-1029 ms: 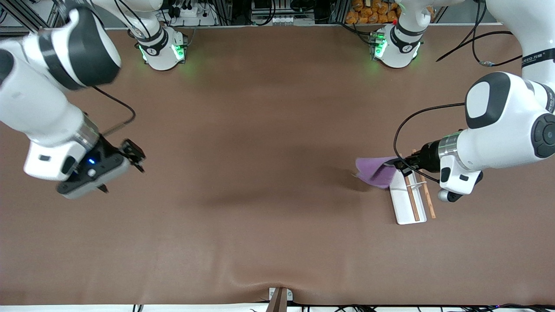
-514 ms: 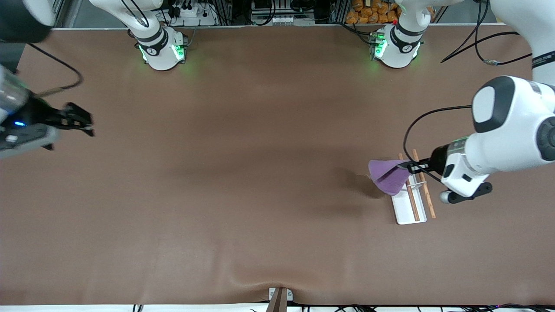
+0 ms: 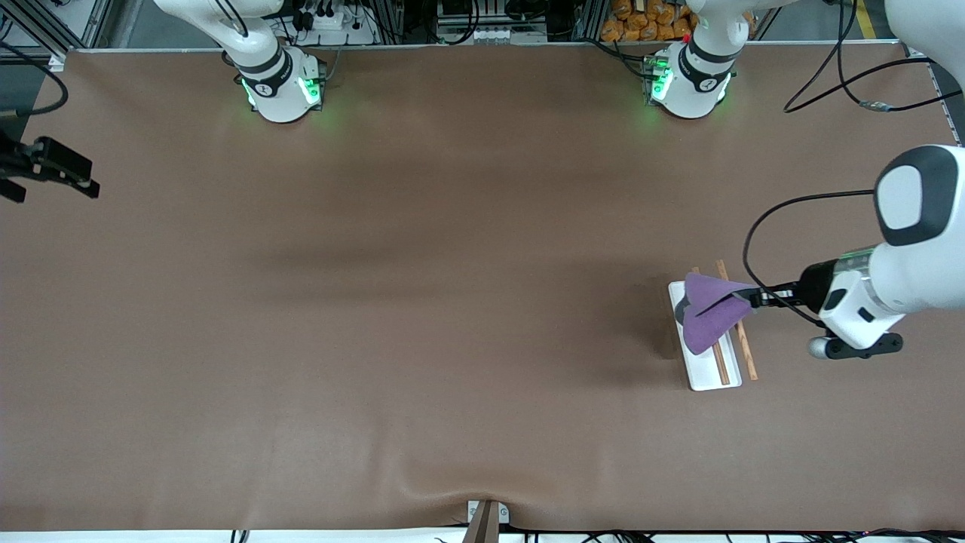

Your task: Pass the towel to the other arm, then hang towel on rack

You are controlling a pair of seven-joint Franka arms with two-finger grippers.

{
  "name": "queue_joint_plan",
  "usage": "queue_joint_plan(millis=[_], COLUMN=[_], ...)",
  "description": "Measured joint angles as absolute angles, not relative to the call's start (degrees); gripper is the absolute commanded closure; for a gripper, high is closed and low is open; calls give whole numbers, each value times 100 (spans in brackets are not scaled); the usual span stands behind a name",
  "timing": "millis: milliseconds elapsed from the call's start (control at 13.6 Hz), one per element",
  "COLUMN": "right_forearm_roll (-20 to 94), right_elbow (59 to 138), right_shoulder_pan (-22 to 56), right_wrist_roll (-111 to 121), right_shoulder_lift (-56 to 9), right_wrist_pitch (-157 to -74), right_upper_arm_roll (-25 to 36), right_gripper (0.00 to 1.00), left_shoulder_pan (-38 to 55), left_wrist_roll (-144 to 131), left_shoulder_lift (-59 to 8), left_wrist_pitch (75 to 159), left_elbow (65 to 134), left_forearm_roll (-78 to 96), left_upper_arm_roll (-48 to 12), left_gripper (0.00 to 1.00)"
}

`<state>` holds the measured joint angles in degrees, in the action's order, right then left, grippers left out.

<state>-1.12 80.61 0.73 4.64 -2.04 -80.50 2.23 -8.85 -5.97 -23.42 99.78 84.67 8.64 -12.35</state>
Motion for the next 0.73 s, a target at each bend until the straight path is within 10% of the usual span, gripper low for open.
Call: queue_joint_plan(millis=[735], right_forearm_roll=[212], right_elbow=[8089], right_shoulder_pan=[98], right_wrist_roll=[-267], right_shoulder_lift=[-34], right_wrist_pitch=[-7783], right_upper_arm_roll=[383], right_gripper=[0], left_shoulder_pan=[-1600], left_wrist_roll=[466], left_shoulder_lift=[-2565], left_wrist_pitch=[9986], left_elbow=[8473], left_forearm_roll=[863], left_upper_arm_roll=[-1231], left_gripper=[100])
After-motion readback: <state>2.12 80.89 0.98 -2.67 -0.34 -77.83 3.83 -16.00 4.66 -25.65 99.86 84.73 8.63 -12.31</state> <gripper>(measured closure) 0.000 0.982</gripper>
